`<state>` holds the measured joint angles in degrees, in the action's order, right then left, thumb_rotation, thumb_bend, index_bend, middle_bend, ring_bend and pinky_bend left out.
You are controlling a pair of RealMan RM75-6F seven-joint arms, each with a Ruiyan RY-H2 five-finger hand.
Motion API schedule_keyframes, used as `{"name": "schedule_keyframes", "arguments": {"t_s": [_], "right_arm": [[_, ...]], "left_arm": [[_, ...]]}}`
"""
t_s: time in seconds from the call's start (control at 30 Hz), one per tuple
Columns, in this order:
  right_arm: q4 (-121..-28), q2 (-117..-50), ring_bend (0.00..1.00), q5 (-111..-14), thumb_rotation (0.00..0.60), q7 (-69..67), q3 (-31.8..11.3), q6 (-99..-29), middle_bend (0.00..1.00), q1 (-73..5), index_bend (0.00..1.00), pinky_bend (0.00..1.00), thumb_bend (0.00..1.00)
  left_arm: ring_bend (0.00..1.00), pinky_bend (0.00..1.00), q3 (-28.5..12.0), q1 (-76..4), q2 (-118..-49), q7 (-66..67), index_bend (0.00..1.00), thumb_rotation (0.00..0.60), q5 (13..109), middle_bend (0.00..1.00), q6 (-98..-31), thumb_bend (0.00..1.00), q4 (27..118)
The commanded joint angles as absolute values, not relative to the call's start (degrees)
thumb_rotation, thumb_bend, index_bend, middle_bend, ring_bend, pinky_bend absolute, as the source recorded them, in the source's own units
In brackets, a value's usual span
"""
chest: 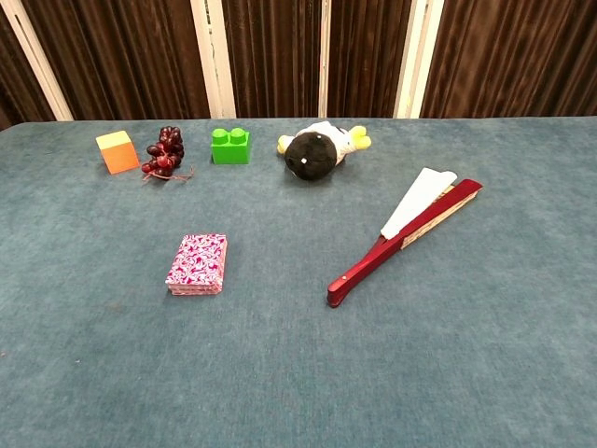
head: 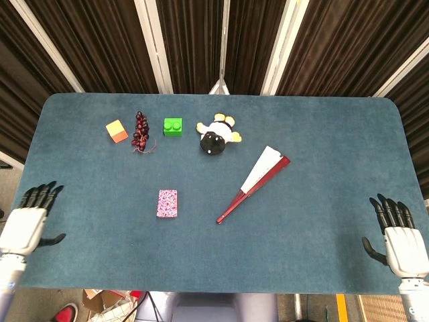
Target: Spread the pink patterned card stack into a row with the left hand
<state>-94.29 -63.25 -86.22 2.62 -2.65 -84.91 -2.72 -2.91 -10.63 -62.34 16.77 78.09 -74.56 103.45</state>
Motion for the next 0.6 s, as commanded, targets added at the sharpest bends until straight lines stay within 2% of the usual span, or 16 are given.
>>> {"name": "schedule_keyframes", "arguments": {"t_s": [0.03, 0.13, 0.27, 0.6], "right_arm": [[-94.38, -63.19, 0.00, -86.31, 0.600, 2.50, -2.61, -84.91, 0.00, -2.73, 0.00, 0.05, 0.37], [-94.38, -63.09, 0.00, -86.18, 0.600, 2.14, -2.63, -84.97, 0.00, -2.63, 0.00, 0.05, 0.37], [-94.44, -62.95, 0.00, -86.27, 0.600, 1.67, -2.64, -85.12, 0.00, -2.56, 0.00, 0.05, 0.37], [-94.40, -62.74, 0.00, -86.36, 0.600, 0.54, -2.61, -84.96, 0.00, -2.63, 0.00, 0.05, 0.37]], "left_arm": [[0.00, 0.00, -4.81, -15.95, -63.39, 24.02, 0.00, 0.600, 72.81, 0.00, -67.50, 0.09, 107.05], [0.00, 0.00, -6.58, -20.54, -65.23, 29.81, 0.00, 0.600, 65.87, 0.00, -62.09, 0.09, 109.18], [0.00, 0.00, -8.85, -26.69, -69.13, 37.32, 0.00, 0.600, 55.59, 0.00, -58.06, 0.09, 109.79], [0.00, 0.00, -10.83, -38.83, -81.04, 52.16, 0.00, 0.600, 36.33, 0.00, -60.94, 0.11, 106.00]]}}
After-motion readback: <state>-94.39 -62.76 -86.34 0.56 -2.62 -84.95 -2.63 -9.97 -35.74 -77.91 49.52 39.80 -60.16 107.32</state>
